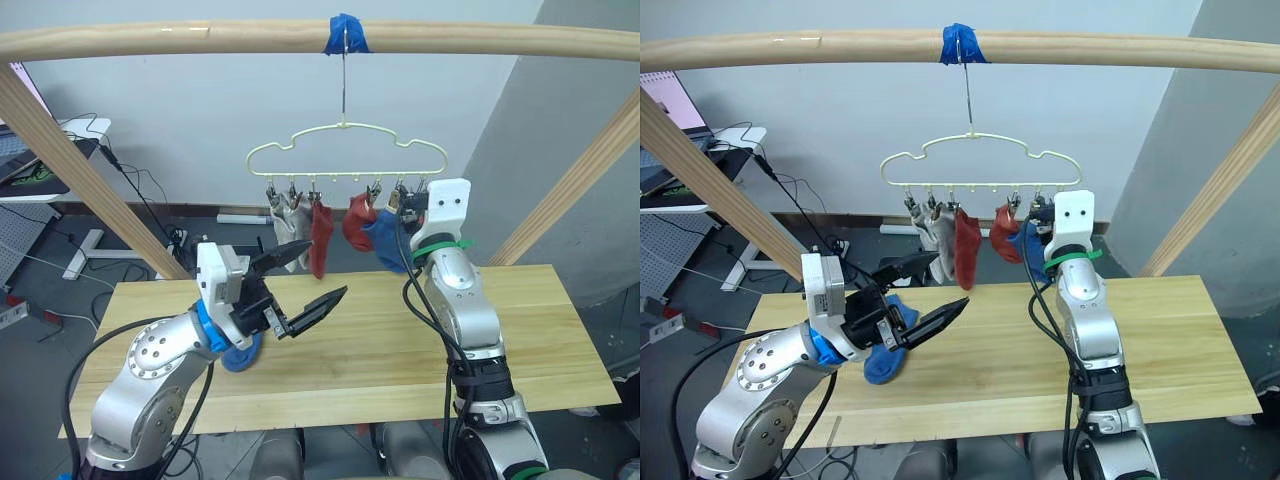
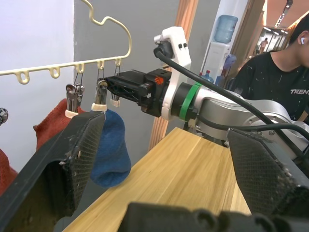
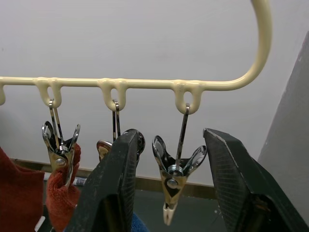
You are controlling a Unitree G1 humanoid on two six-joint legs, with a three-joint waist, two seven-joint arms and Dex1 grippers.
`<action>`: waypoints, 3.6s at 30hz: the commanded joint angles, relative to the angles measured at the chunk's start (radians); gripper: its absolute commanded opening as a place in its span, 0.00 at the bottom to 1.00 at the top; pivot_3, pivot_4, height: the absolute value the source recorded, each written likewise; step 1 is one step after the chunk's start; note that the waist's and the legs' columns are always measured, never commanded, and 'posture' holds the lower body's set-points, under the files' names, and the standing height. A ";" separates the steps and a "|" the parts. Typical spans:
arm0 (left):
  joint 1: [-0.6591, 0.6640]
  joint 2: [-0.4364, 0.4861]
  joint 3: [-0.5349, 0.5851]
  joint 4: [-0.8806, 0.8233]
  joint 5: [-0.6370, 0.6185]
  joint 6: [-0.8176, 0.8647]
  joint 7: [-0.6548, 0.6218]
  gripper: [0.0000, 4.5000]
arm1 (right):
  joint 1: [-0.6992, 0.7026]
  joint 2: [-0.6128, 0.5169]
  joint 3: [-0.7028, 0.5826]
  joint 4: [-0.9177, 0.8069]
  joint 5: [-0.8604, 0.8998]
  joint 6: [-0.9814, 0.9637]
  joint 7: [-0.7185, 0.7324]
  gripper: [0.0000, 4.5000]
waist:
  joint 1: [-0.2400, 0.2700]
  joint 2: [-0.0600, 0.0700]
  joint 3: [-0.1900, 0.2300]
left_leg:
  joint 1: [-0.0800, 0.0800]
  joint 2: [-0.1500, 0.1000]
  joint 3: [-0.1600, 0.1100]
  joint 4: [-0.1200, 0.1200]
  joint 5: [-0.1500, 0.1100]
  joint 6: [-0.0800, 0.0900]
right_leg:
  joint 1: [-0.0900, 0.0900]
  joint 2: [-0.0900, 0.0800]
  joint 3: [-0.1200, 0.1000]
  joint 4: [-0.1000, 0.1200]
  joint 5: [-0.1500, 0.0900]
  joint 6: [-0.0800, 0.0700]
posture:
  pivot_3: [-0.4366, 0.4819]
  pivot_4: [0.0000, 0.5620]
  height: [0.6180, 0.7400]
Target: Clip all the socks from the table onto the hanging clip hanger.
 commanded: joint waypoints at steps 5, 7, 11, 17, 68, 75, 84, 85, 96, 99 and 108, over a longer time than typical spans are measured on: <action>-0.001 0.003 0.002 -0.044 0.005 -0.022 -0.001 1.00 | -0.008 0.002 -0.010 -0.026 0.003 -0.022 -0.007 0.49 | 0.001 0.000 0.000 | 0.000 0.000 0.000 0.000 0.000 0.000 | 0.000 0.000 0.000 0.000 0.000 0.000 | 0.41 0.34 1.00; 0.001 0.003 0.002 -0.044 0.005 -0.023 -0.002 1.00 | 0.004 -0.006 -0.012 -0.036 0.002 -0.019 -0.004 0.49 | 0.001 0.000 0.000 | 0.000 0.000 0.000 0.000 0.000 0.000 | 0.000 0.000 0.000 0.000 0.000 0.000 | 0.41 0.34 1.00; 0.003 0.004 0.003 -0.044 0.005 -0.023 -0.002 1.00 | 0.012 -0.013 -0.013 -0.044 0.002 -0.017 -0.002 0.49 | 0.001 0.000 0.000 | 0.000 0.000 0.000 0.000 0.000 0.000 | 0.000 0.000 0.000 0.000 -0.001 -0.001 | 0.41 0.34 1.00; 0.000 0.002 -0.003 -0.040 0.009 -0.028 -0.006 1.00 | 0.022 -0.022 -0.024 -0.050 -0.001 -0.015 -0.016 0.49 | 0.001 0.000 0.000 | 0.000 0.000 0.000 0.000 0.000 0.000 | 0.000 0.000 0.000 0.000 -0.002 -0.003 | 0.41 0.34 1.00; -0.001 -0.007 -0.016 -0.036 0.028 -0.041 -0.018 1.00 | 0.045 -0.033 -0.027 -0.078 0.005 -0.021 -0.002 0.49 | 0.001 0.000 0.000 | 0.000 0.000 0.000 0.000 0.000 0.000 | 0.000 0.000 0.000 -0.001 -0.002 -0.003 | 0.41 0.33 1.00; 0.004 -0.010 -0.016 -0.037 0.029 -0.042 -0.018 1.00 | 0.036 -0.034 -0.030 -0.068 -0.001 -0.023 -0.008 0.49 | 0.001 0.000 0.000 | 0.000 0.000 0.000 0.000 0.000 0.000 | 0.000 0.000 0.000 -0.001 -0.002 -0.003 | 0.41 0.33 1.00; 0.011 -0.015 -0.021 -0.028 0.037 -0.058 -0.027 1.00 | 0.003 -0.022 -0.029 -0.025 0.002 -0.035 -0.015 0.49 | 0.001 0.000 0.000 | 0.000 0.000 0.000 0.000 0.000 0.000 | 0.000 0.000 0.000 -0.001 -0.002 -0.003 | 0.40 0.33 1.00; 0.011 -0.014 -0.022 -0.027 0.037 -0.060 -0.027 1.00 | 0.000 -0.021 -0.029 -0.021 0.002 -0.036 -0.016 0.49 | 0.001 0.000 0.000 | 0.000 0.000 0.000 0.000 0.000 0.000 | 0.000 0.000 0.000 -0.001 -0.002 -0.003 | 0.40 0.33 1.00; 0.017 -0.007 -0.020 -0.037 0.035 -0.060 -0.017 1.00 | -0.033 -0.007 -0.041 0.024 0.014 -0.059 -0.026 0.17 | 0.001 0.000 0.000 | 0.000 0.000 0.000 0.000 0.000 0.000 | 0.000 0.000 0.000 -0.001 -0.002 -0.003 | 0.42 0.33 1.00; 0.017 -0.007 -0.021 -0.042 0.034 -0.057 -0.014 1.00 | -0.035 -0.005 -0.041 0.025 0.015 -0.066 -0.022 0.05 | 0.001 0.000 0.000 | -0.001 0.000 0.000 0.000 0.000 0.000 | 0.000 0.000 0.000 -0.001 -0.001 -0.002 | 0.42 0.33 1.00; 0.015 -0.010 -0.035 -0.033 0.049 -0.060 -0.004 1.00 | -0.024 -0.062 -0.055 -0.003 0.045 -0.028 0.059 0.00 | 0.002 0.000 0.000 | -0.001 0.000 0.000 0.000 0.000 0.000 | 0.000 0.000 0.000 -0.001 -0.001 -0.002 | 0.41 0.33 1.00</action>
